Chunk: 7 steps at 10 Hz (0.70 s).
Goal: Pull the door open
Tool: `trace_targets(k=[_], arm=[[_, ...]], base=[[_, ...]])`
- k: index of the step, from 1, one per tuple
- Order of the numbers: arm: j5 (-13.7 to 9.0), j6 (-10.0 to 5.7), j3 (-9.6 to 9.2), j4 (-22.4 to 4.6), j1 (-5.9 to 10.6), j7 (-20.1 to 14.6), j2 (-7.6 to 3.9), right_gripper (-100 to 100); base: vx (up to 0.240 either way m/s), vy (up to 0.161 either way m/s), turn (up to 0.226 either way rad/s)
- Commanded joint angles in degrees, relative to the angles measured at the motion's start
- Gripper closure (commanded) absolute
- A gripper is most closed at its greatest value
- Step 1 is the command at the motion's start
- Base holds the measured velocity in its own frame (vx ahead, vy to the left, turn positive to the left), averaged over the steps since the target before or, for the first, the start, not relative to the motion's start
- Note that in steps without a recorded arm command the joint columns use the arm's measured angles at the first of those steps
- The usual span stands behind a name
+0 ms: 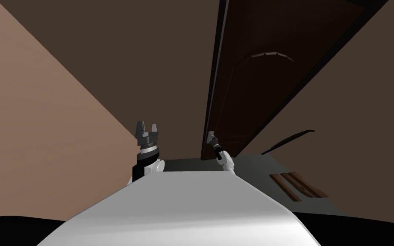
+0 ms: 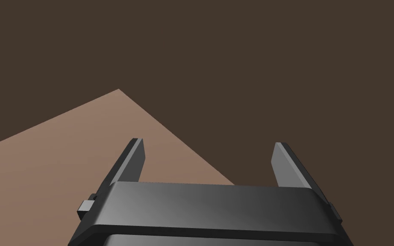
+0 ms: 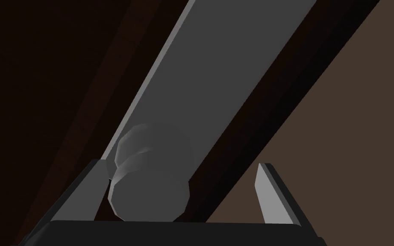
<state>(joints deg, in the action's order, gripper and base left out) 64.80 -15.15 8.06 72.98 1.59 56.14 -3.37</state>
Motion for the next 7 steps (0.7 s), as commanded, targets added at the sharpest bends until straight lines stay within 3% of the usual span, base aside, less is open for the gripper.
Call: trace_targets(k=[1, 2, 4, 7], arm=[[2.9, 1.57, -1.74, -0.9, -0.15, 2.9, -0.53, 100], [3.0, 1.57, -1.74, -0.9, -0.15, 3.5, -0.53, 100], [6.7, 4.43, -2.91, -1.3, -0.06, 7.2, -2.03, 100], [7.1, 4.43, -2.91, -1.3, -0.06, 7.9, -2.03, 100]], base=[[-0.064, -0.027, 0.176], [-0.062, -0.034, 0.053], [-0.07, -0.025, 0.113], [-0.027, -0.011, 0.031]])
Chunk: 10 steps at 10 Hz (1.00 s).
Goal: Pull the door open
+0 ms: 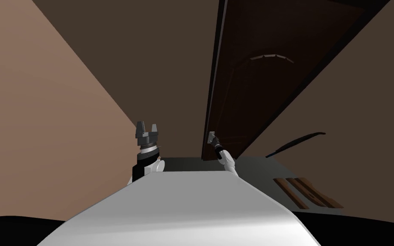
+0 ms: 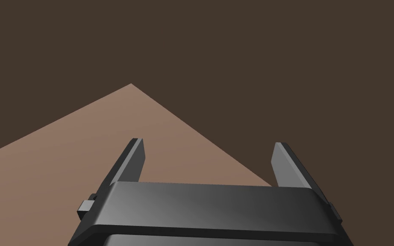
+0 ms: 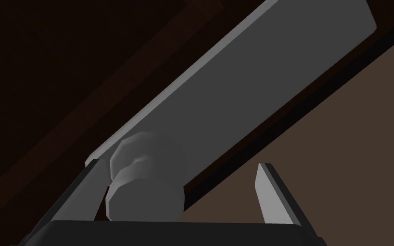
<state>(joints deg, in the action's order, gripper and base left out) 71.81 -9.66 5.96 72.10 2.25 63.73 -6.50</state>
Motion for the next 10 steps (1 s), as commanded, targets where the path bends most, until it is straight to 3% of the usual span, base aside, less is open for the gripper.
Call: trace_targets(k=[1, 2, 3, 10], arm=[[2.2, 0.46, -1.43, -0.6, -0.68, 2.5, 0.31, 100], [2.2, 0.46, -1.43, -0.6, -0.68, 2.5, 0.31, 100], [4.4, 1.99, -2.06, -0.8, -0.63, 3.9, -0.49, 100], [4.4, 1.99, -2.06, -0.8, -0.63, 4.8, -0.49, 100]], base=[[-0.029, -0.013, 0.121], [-0.04, -0.016, 0.083], [-0.046, -0.024, 0.143], [-0.013, -0.006, 0.003]])
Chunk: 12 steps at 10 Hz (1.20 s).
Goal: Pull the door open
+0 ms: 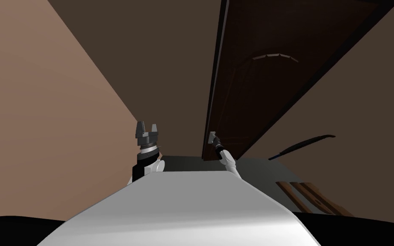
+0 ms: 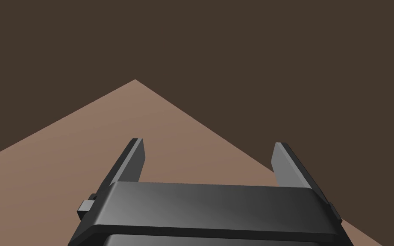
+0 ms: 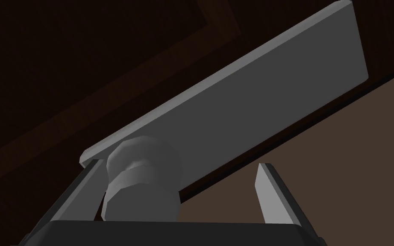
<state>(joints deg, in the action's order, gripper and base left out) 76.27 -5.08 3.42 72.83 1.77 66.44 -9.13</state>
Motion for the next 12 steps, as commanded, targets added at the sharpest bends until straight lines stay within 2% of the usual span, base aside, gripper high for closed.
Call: trace_targets(k=[1, 2, 3, 5, 6, 7, 8, 9, 10, 11, 12], arm=[[-0.1, -2.59, 0.49, -1.5, -0.14, 2.1, 2.15, 100], [-0.1, -2.59, 0.49, -1.5, -0.14, 2.1, 2.15, 100], [2.4, 1.59, -0.81, 0.2, -0.5, 2.1, -1.1, 100], [5.7, 3.41, -1.66, 0.8, -1.45, 4.7, -2.14, 100], [5.7, 3.41, -1.66, 0.8, -1.45, 4.7, -2.14, 100], [7.8, 4.53, -2.18, 1.2, -2.04, 6.3, -2.77, 100], [7.8, 4.53, -2.18, 1.2, -2.04, 6.1, -2.81, 100], [7.8, 5.55, -2.55, 1.2, -2.04, 6.3, -3.53, 100], [7.8, 5.32, -2.18, 1.2, -2.04, 6.3, -2.96, 100], [7.8, 4.53, -2.18, 1.2, -2.04, 6.3, -2.77, 100], [7.8, 4.53, -2.18, 1.2, -2.04, 6.3, -2.77, 100]], base=[[0.005, 0.005, -0.011], [0.007, 0.012, 0.0], [-0.036, -0.034, 0.072], [-0.082, -0.04, 0.144], [-0.058, -0.018, 0.037], [-0.044, -0.014, 0.06], [-0.039, -0.007, 0.041], [-0.018, 0.001, 0.005], [0.0, 0.0, 0.0], [0.001, -0.001, -0.03], [0.0, 0.0, 0.0]])
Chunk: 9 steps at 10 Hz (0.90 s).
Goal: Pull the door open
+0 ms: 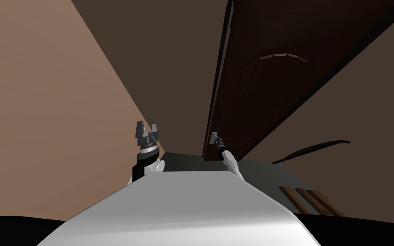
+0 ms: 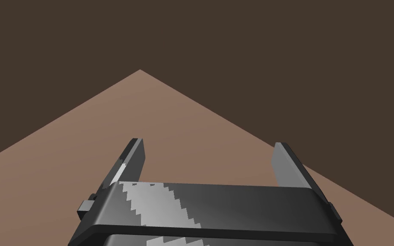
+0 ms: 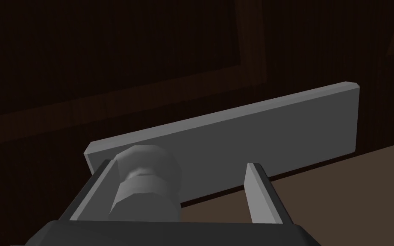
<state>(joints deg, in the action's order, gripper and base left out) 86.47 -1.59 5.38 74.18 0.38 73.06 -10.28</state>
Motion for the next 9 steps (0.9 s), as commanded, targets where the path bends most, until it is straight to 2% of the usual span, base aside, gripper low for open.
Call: trace_targets(k=[1, 2, 3, 4, 5, 7, 9], arm=[[-2.4, 1.04, -2.86, -0.1, -0.65, -0.3, -1.62, 100], [-2.4, 1.04, -2.01, -0.1, -0.65, -0.3, -1.62, 100], [-2.4, 1.04, -4.14, -0.1, -0.65, -0.3, -1.62, 100], [-2.4, 2.37, -4.57, -0.1, -0.65, -0.8, -3.11, 100], [-0.4, 6.2, -6.62, 1.1, -1.22, -1.3, -5.55, 100], [2.6, 7.64, -7.31, 1.5, -1.97, 1.0, -6.48, 100], [2.6, 7.64, -7.31, 1.5, -1.97, 1.0, -6.48, 100]], base=[[0.005, 0.005, 0.011], [0.003, 0.009, 0.024], [0.005, -0.004, -0.026], [0.0, 0.0, 0.0], [-0.035, -0.016, 0.107], [-0.068, -0.041, 0.123], [-0.05, -0.005, 0.028]])
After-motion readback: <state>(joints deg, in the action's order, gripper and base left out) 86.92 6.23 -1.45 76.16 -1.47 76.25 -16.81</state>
